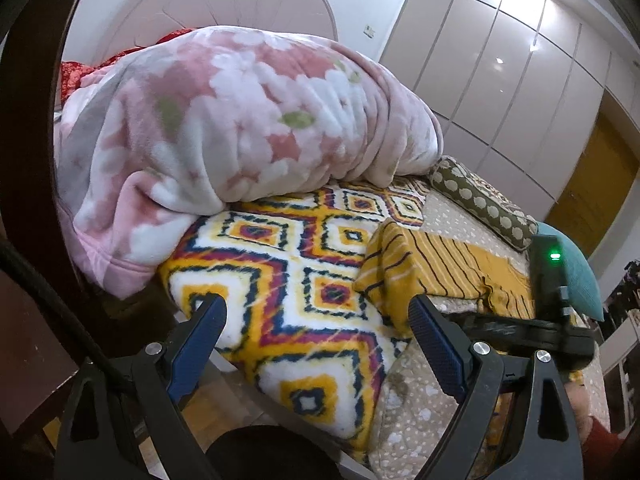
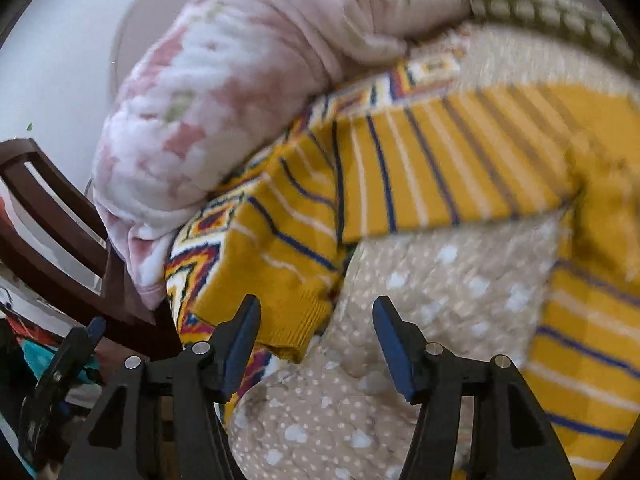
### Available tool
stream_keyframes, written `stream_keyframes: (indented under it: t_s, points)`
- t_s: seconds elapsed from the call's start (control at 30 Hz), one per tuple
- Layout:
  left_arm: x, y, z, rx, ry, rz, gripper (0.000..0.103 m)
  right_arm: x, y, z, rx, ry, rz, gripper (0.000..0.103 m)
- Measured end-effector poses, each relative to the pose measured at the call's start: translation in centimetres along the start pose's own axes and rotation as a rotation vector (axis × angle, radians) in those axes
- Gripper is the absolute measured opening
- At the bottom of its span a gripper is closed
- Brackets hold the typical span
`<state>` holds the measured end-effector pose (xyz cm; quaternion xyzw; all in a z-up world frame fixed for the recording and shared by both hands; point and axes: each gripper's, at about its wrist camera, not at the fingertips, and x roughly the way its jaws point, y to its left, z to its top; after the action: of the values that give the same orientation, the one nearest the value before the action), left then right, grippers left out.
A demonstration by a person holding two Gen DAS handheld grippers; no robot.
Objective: Fold small clothes
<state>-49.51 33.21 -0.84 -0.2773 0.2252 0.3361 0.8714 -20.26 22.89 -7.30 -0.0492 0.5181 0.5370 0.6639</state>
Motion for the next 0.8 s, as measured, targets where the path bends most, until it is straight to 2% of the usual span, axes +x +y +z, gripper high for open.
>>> stream_keyframes:
  t_s: [0.03,0.07,0.1,0.13,0.27,0.4,0.5,0.63,0.73,0.8]
  points:
    - [0.0,-0.2,0.0,0.004,0.001,-0.003,0.091,0.7,0.0,-0.1,0.004,0.019,0.017,0.039]
    - [0.0,-0.3,0.0,0.008,0.001,-0.005,0.091,1.5,0.2,-0.2,0.005,0.046,0.043,0.014]
    - [-0.1,-0.5,0.0,0.011,0.0,-0.007,0.091,2.1,0.5,-0.2,0.006,0.071,0.069,0.006]
    - [-0.1,-0.6,0.1,0.013,-0.001,-0.012,0.091,2.2,0.9,0.0,-0.003,0.07,0.067,0.006]
    - [0.0,-0.9,0.2,0.012,0.003,-0.025,0.091,-1.8,2.6,0.9,-0.1,-0.044,0.022,0.005]
    - [0.2,-1.9,0.0,0.024,0.018,-0.056,0.091,-9.1,0.5,2.4,-0.061,-0.18,0.007,0.005]
    - [0.3,-3.2,-0.3,0.05,0.03,-0.079,0.091,-15.0,-4.5,2.8,0.047,-0.271,-0.022,0.005]
    - [0.7,-5.3,-0.8,0.098,0.044,-0.101,0.091,-22.1,-13.8,0.9,0.252,-0.372,-0.119,0.005]
    - [1.2,-7.0,-1.4,0.136,0.067,-0.111,0.091,-26.5,-21.7,-1.9,0.418,-0.415,-0.235,0.006]
    - [1.5,-8.2,-1.9,0.157,0.087,-0.123,0.091,-28.4,-25.7,-3.7,0.468,-0.397,-0.411,0.009]
